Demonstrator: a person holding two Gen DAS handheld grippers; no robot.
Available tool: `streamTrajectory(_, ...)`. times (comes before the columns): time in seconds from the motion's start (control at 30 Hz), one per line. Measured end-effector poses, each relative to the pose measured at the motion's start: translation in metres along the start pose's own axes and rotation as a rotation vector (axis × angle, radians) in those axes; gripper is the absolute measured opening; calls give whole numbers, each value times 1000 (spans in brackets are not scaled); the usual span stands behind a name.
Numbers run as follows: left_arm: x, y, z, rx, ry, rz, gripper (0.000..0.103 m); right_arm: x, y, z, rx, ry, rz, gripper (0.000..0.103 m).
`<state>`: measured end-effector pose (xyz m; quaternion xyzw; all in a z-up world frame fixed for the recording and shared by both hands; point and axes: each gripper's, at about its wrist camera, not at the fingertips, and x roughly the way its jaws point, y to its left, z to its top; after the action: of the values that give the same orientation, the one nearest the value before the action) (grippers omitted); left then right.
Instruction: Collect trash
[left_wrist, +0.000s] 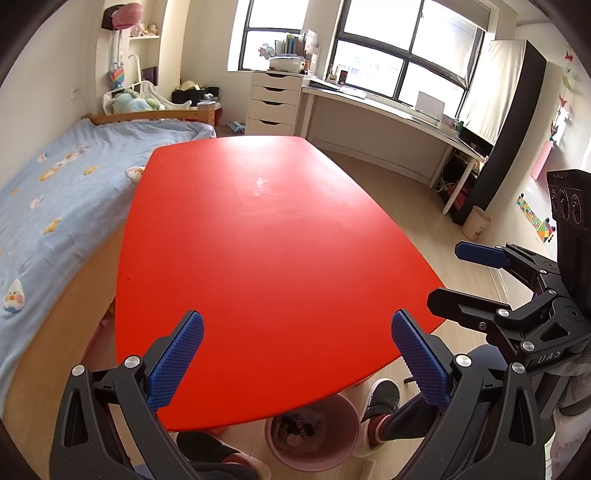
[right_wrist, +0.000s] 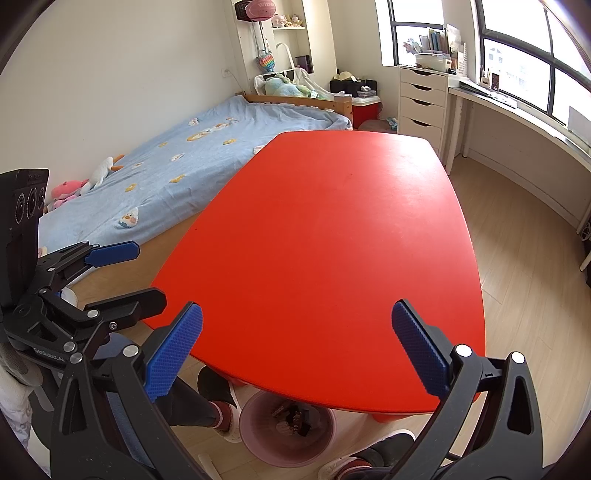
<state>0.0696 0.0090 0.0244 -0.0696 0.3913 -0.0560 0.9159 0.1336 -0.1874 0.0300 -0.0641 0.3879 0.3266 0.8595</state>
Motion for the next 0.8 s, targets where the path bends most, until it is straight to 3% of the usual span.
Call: streamTrajectory(0.8, 2, -3, 1, 10, 0, 10, 97, -2, -6, -2, -3, -2, -5, 100)
